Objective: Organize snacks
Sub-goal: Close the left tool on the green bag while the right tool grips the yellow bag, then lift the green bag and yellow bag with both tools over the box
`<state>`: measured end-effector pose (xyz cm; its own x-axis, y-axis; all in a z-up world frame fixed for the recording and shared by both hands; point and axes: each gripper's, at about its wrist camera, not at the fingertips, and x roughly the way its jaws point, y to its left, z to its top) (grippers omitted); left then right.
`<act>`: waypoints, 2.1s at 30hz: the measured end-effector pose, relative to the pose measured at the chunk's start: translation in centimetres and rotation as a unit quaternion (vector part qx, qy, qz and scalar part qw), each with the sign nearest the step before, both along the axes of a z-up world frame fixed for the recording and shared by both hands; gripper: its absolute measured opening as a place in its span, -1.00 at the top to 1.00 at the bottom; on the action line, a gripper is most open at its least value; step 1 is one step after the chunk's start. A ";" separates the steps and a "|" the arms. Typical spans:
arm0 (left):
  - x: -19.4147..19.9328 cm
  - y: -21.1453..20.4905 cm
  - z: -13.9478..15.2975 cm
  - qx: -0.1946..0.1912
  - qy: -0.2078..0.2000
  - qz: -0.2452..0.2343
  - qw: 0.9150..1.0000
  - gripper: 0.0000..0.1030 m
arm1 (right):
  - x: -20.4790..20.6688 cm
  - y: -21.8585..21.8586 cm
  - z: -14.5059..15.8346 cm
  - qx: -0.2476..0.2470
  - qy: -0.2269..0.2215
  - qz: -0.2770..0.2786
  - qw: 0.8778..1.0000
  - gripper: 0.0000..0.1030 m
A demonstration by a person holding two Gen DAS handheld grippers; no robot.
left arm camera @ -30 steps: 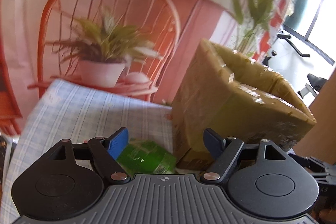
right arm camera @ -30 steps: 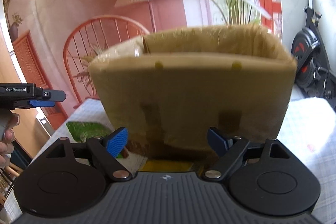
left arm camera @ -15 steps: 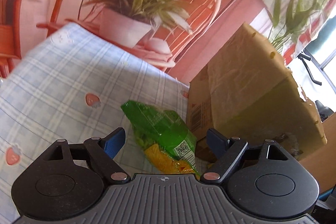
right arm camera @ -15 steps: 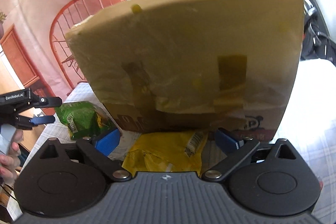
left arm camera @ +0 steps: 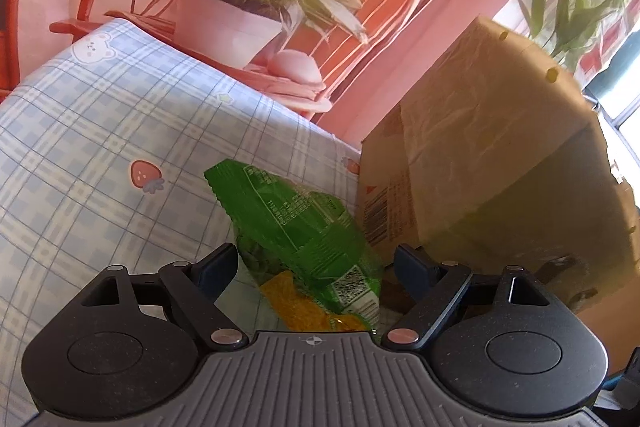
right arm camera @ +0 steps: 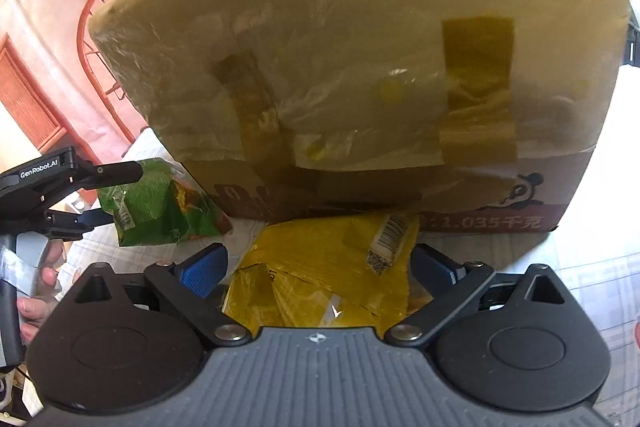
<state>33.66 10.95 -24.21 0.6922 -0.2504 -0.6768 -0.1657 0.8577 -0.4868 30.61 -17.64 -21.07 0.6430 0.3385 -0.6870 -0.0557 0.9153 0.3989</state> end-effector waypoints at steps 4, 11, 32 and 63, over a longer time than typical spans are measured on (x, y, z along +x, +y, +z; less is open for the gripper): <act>0.5 0.0 -0.9 -0.008 0.002 0.001 1.000 -0.69 | 0.3 0.2 -0.5 0.000 0.010 0.006 1.000 -0.99; 0.2 0.0 -0.9 -0.004 -0.009 -0.006 1.000 -0.37 | -0.1 0.0 -1.0 0.010 0.019 0.006 1.000 -0.87; -7.4 -0.8 3.9 0.041 -0.046 -0.024 0.998 -0.24 | -4.1 -0.7 1.3 0.022 -0.007 -0.004 1.000 -0.64; -11.4 -7.7 9.3 0.031 -0.118 -0.088 0.989 -0.24 | -10.1 -4.5 6.4 0.035 -0.095 -0.051 0.994 -0.64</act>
<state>22.23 3.30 -14.86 0.7820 -0.3443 -0.5196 0.1015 0.8928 -0.4388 20.54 -22.13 -14.64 0.7921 0.3080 -0.5270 -0.0450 0.8904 0.4529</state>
